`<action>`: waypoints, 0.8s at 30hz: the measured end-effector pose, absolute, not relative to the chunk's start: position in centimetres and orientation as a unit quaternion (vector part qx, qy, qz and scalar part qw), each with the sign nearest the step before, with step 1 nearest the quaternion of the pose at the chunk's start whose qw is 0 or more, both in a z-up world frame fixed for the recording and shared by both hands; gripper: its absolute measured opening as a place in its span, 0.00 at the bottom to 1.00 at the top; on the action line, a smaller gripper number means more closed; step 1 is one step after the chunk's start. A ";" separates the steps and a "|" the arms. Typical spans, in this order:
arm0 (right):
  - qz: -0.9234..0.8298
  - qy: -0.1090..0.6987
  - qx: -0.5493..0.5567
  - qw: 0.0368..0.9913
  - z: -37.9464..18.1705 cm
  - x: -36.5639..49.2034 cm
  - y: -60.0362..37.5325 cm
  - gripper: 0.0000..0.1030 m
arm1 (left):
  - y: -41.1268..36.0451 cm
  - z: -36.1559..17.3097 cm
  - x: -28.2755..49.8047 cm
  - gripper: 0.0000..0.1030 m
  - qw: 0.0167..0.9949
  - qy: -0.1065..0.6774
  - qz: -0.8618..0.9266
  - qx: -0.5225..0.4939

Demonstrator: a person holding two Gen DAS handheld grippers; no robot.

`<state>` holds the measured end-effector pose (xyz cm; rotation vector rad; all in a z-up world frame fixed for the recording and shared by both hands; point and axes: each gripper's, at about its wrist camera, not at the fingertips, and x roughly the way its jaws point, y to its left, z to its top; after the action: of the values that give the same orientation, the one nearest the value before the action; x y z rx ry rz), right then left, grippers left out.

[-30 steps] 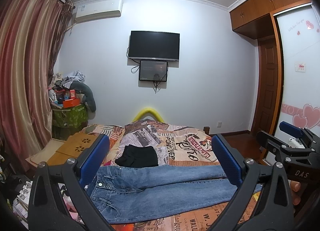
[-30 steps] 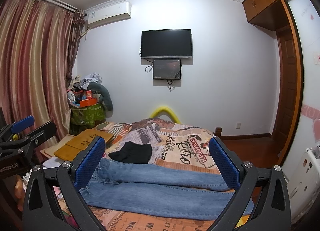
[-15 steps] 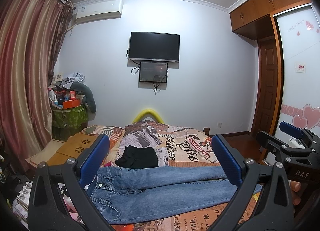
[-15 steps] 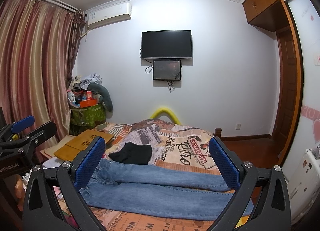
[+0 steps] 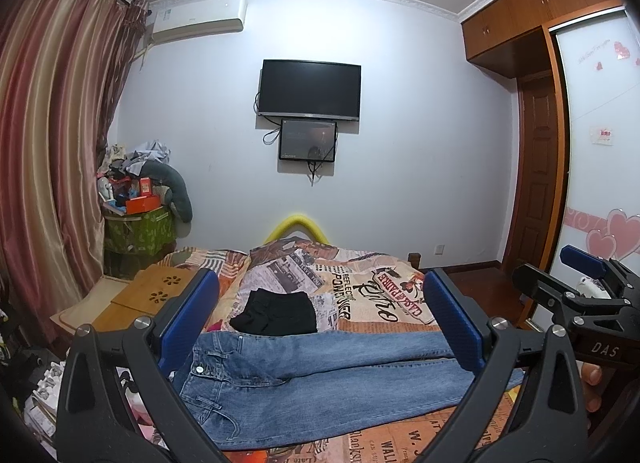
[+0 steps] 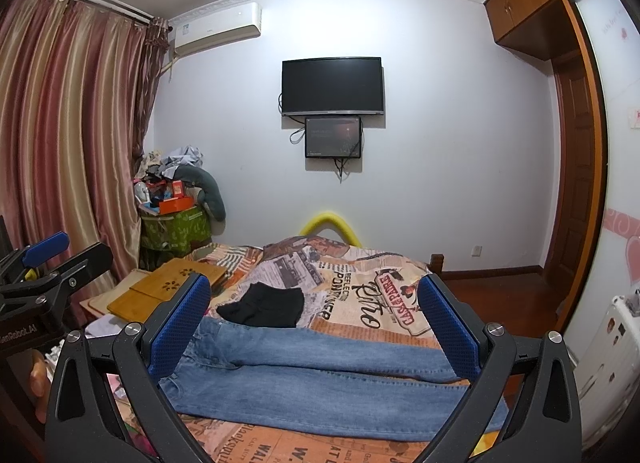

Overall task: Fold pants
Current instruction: 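Lower the left tool to the jeans waistband while the right tool approaches the leg hems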

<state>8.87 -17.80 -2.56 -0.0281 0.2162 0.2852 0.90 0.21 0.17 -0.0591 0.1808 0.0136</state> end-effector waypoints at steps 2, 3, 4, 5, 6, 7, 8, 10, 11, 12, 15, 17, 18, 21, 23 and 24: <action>0.140 0.113 -0.015 0.984 -2.8 9.4 -17.7 1.00 | 0.4 -0.1 1.6 1.00 0.995 0.096 0.007 -0.031; 0.138 0.115 -0.015 0.984 -2.9 9.7 -17.7 1.00 | 0.5 -0.2 2.1 1.00 0.994 0.100 0.008 -0.032; 0.135 0.119 -0.016 0.984 -3.1 10.0 -17.6 1.00 | 0.8 -0.5 2.5 1.00 0.994 0.104 0.008 -0.033; 0.133 0.122 -0.018 0.983 -3.3 10.4 -17.6 1.00 | 1.0 -0.7 3.2 1.00 0.993 0.109 0.008 -0.034; 0.129 0.126 -0.019 0.983 -3.5 10.9 -17.6 1.00 | 1.1 -0.9 3.9 1.00 0.993 0.114 0.010 -0.035; 0.125 0.133 -0.021 0.983 -3.9 11.6 -17.6 1.00 | 1.4 -1.3 4.9 1.00 0.992 0.122 0.012 -0.035; 0.121 0.137 -0.022 0.983 -4.1 12.1 -17.6 1.00 | 1.6 -1.5 5.6 1.00 0.991 0.129 0.013 -0.036; 0.111 0.151 -0.026 0.982 -4.9 13.7 -17.5 1.00 | 2.3 -2.3 7.6 1.00 0.988 0.146 0.020 -0.039; 0.107 0.158 -0.027 0.981 -5.3 14.4 -17.5 1.00 | 2.6 -2.8 8.6 1.00 0.987 0.153 0.023 -0.040; 0.103 0.163 -0.029 0.981 -5.6 15.0 -17.6 1.00 | 3.0 -3.3 9.7 1.00 0.986 0.161 0.027 -0.040; 0.089 0.186 -0.033 0.978 -7.1 17.6 -17.7 1.00 | 4.2 -5.1 13.1 1.00 0.981 0.187 0.037 -0.040; 0.081 0.203 -0.037 0.975 -8.3 19.4 -17.8 1.00 | 5.2 -6.5 15.4 1.00 0.977 0.201 0.045 -0.045; 0.077 0.211 -0.039 0.974 -8.9 20.3 -17.9 1.00 | 5.7 -7.1 16.3 1.00 0.976 0.206 0.046 -0.049; 0.071 0.229 -0.040 0.970 -10.3 22.7 -18.1 1.00 | 7.4 -9.2 19.7 1.00 0.970 0.231 0.041 -0.062; 0.065 0.243 -0.042 0.967 -11.5 24.5 -18.2 1.00 | 8.5 -10.7 21.6 1.00 0.966 0.244 0.046 -0.069; 0.063 0.250 -0.042 0.965 -11.8 25.4 -18.3 1.00 | 9.0 -11.2 22.4 1.00 0.965 0.246 0.051 -0.071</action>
<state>25.39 -18.32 -11.83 -0.0854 0.5067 0.1277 22.42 8.97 -11.21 -0.1428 0.4985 0.1023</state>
